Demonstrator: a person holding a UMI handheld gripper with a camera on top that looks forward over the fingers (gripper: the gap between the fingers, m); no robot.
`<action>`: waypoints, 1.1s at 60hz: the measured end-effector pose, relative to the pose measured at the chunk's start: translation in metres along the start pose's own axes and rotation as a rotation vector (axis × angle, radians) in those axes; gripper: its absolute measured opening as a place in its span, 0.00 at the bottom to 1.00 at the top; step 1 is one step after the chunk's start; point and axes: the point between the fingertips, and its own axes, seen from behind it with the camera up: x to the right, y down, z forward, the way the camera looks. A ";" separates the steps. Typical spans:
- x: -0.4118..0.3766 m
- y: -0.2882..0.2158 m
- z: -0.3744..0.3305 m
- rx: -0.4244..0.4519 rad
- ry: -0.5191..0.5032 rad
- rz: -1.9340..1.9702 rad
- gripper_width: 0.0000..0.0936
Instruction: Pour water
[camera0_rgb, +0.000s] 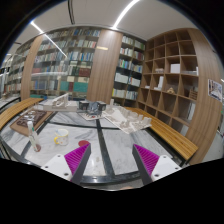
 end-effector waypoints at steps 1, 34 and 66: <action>0.001 0.005 0.004 -0.002 -0.002 -0.002 0.91; -0.310 0.135 0.047 -0.090 -0.334 0.018 0.92; -0.526 0.087 0.194 0.071 -0.328 0.038 0.70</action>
